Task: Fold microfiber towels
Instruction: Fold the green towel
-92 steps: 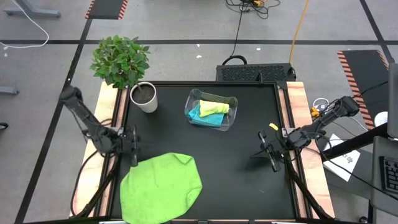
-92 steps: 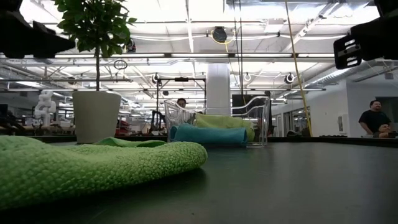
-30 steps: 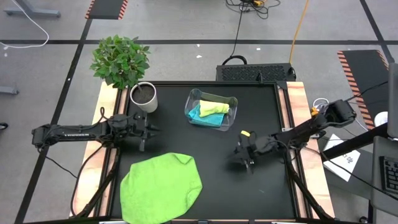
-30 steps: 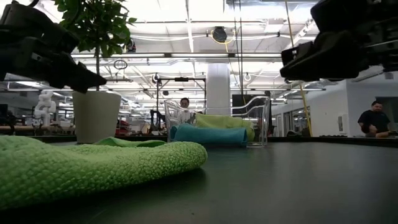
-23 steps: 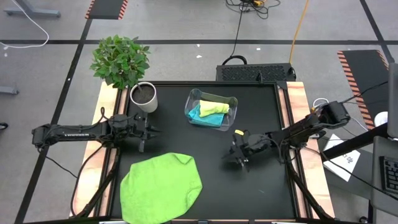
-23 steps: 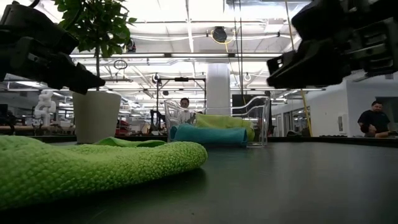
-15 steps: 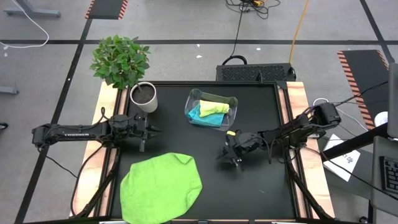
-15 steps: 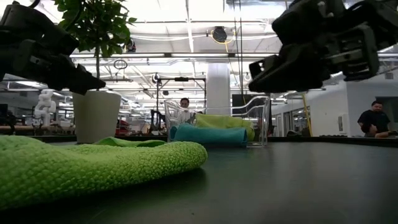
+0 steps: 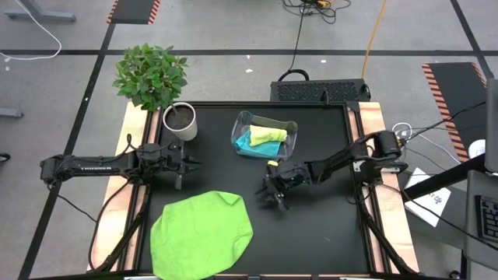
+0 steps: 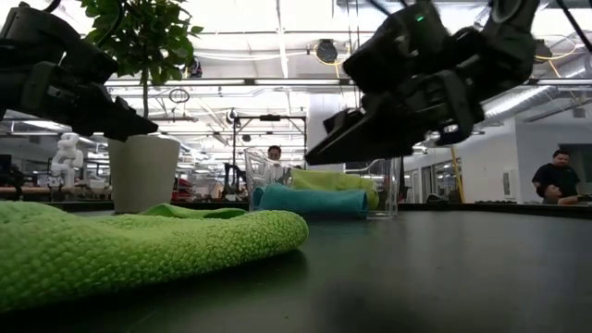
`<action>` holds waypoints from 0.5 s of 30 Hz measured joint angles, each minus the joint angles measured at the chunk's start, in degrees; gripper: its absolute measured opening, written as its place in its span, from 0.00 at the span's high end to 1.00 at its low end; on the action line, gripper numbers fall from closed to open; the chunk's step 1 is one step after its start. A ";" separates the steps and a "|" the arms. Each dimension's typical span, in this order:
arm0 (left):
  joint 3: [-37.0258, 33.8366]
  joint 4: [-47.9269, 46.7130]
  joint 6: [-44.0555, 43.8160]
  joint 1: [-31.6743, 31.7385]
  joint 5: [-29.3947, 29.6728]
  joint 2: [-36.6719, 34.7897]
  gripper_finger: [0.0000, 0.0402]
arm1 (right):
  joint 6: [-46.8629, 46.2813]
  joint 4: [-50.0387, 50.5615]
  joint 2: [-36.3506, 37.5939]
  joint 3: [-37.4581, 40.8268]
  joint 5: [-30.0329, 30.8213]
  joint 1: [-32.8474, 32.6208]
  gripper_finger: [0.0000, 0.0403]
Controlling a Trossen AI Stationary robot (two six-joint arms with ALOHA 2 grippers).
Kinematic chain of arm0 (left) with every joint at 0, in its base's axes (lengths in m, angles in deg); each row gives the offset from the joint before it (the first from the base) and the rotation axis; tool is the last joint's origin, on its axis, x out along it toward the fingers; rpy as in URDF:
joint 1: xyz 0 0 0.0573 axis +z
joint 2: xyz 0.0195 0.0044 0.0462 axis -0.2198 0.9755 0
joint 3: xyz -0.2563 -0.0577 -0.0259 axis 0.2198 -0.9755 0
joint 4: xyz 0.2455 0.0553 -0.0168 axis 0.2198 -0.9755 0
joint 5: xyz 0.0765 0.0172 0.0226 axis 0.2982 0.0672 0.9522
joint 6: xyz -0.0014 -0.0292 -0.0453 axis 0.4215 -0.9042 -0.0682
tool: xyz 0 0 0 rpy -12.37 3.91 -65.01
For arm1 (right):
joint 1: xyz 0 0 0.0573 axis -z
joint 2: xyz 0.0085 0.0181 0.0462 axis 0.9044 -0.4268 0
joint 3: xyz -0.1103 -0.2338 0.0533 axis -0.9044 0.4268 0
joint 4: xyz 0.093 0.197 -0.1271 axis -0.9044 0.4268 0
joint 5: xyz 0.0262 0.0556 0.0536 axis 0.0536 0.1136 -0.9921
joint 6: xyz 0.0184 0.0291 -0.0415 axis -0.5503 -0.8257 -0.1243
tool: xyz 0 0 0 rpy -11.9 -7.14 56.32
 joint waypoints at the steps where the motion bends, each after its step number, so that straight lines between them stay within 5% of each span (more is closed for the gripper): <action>1: 0.00 0.06 0.09 0.00 0.00 0.00 0.81 | -0.29 -0.07 -0.89 -0.73 -1.13 0.42 0.69; 15: 0.00 0.82 2.86 0.00 0.09 0.00 0.81 | 1.08 0.93 -9.83 -10.94 -2.51 0.87 0.65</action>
